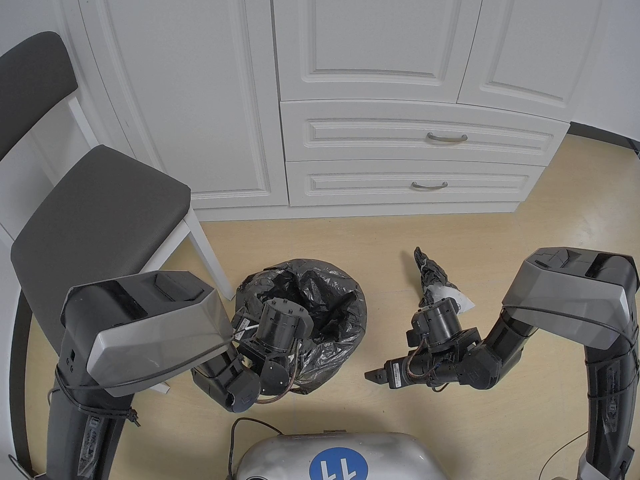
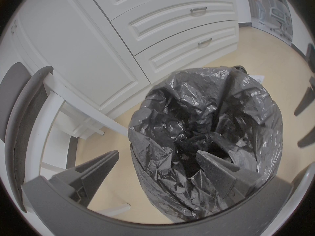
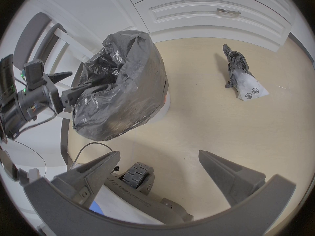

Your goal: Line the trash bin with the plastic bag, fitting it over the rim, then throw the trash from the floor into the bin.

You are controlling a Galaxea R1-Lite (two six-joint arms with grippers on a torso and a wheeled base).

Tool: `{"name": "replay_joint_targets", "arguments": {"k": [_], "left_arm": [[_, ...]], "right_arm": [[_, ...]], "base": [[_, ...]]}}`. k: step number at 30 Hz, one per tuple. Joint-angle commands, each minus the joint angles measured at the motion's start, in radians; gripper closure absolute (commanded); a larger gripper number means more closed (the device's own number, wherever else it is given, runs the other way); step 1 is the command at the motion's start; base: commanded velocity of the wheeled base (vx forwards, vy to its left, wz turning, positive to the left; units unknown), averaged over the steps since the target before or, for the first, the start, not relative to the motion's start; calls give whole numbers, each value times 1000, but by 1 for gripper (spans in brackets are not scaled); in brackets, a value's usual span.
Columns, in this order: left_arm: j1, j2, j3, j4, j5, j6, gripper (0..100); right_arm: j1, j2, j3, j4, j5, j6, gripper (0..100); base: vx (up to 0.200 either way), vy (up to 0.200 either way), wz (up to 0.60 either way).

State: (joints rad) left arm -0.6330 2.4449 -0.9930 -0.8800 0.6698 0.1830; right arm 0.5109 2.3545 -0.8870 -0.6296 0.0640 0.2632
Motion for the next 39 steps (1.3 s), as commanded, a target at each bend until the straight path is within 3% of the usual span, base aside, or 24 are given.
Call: {"name": "replay_joint_targets", "arguments": {"k": [1,13,20,28,39], "left_arm": [[-5,6,45,-7,1,1,0],[-25,-33,151,-63,17,24,0],[-16,6,93,-180,37,141,0],[-14,115,-53,-172,39,263,0],[-10,71,56,-198,74,326,0]], "right_arm": [[-8,19,-3,-5,0,-2,0],[-6,19,2,-5,0,-5,0],[-6,17,-1,-5,0,-2,0],[-6,19,-1,-5,0,2,0],[-6,19,0,-5,0,-4,0]], "base": [[0,0,0],[0,0,0],[0,0,0],[0,0,0],[0,0,0]]}}
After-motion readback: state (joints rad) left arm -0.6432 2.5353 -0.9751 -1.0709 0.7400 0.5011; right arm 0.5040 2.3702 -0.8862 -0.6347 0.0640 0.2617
